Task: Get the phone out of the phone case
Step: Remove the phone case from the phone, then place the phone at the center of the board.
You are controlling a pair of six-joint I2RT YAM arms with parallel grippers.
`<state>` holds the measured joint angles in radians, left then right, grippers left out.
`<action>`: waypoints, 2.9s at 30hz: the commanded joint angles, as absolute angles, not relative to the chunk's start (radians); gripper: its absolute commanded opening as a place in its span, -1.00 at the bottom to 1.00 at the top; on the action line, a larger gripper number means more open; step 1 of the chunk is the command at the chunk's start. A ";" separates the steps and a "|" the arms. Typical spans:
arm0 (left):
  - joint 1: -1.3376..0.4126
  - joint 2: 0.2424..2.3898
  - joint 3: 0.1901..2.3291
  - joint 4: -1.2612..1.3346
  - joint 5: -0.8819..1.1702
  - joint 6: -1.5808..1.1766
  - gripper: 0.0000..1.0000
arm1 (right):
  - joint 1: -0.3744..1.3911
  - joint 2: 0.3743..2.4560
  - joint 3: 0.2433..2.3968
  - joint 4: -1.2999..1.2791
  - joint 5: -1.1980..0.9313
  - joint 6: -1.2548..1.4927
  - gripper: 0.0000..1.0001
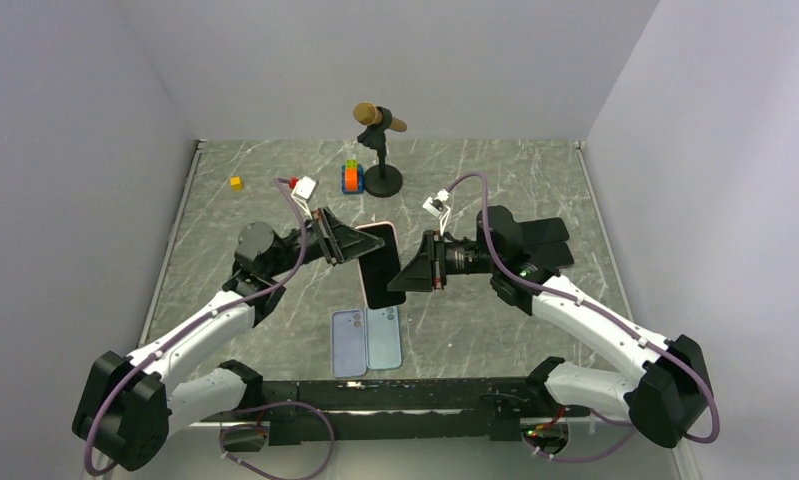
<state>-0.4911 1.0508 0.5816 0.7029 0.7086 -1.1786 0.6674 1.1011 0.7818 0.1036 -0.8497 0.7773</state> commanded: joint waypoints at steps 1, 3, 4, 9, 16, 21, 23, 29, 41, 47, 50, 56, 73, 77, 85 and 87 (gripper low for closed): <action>-0.530 1.049 0.603 0.820 0.716 -1.234 -1.00 | 0.670 1.124 0.795 0.257 -0.800 0.832 -0.32; -0.542 1.052 0.613 0.809 0.720 -1.219 -1.00 | 0.669 1.132 0.793 0.287 -0.781 0.859 -0.33; -0.551 1.055 0.621 0.796 0.724 -1.204 -1.00 | 0.668 1.139 0.793 0.305 -0.777 0.875 -0.34; -0.573 1.048 0.628 0.768 0.724 -1.137 -0.94 | 0.665 1.174 0.810 0.355 -0.781 0.905 -0.47; -0.574 1.048 0.586 0.890 0.781 -1.132 0.04 | 0.631 1.180 0.802 0.478 -0.873 0.994 -1.00; -0.572 1.042 0.575 0.935 0.846 -1.069 0.48 | 0.572 1.185 0.760 0.662 -0.992 1.133 -1.00; -0.571 1.016 0.573 0.903 0.864 -1.018 0.52 | 0.551 1.181 0.754 0.684 -1.025 1.155 -1.00; -0.569 0.948 0.547 0.813 0.907 -0.899 0.56 | 0.522 1.150 0.758 0.675 -1.082 1.153 -1.00; -0.565 0.975 0.541 0.912 1.029 -0.905 -0.06 | 0.530 1.114 0.753 0.789 -1.157 1.207 -1.00; -0.567 1.001 0.542 0.995 1.056 -0.952 -0.28 | 0.538 1.132 0.738 0.970 -1.185 1.318 -1.00; -0.567 1.009 0.546 0.993 1.059 -0.952 -0.35 | 0.542 1.139 0.736 0.993 -1.192 1.333 -1.00; -0.588 1.011 0.610 0.766 0.992 -0.869 -0.31 | 0.559 1.146 0.754 0.908 -1.179 1.269 -1.00; -0.603 0.895 0.933 -0.606 -0.294 -0.734 -1.00 | 0.537 1.099 0.935 -0.235 -0.720 0.556 -1.00; -0.604 0.832 0.903 -0.626 -0.370 -0.771 -1.00 | 0.419 1.065 0.850 -0.306 -0.519 0.644 -1.00; -0.604 0.799 0.875 -0.568 -0.299 -0.741 -1.00 | 0.051 0.958 0.693 -0.524 -0.087 0.887 -1.00; -0.604 0.803 0.867 -0.552 -0.266 -0.730 -1.00 | -0.058 0.910 0.659 -0.529 -0.071 0.903 -1.00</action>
<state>-0.6010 0.8074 0.8806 -0.5877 -0.2867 -0.7471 0.0845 1.0248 0.6968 -0.4576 -0.2310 0.7971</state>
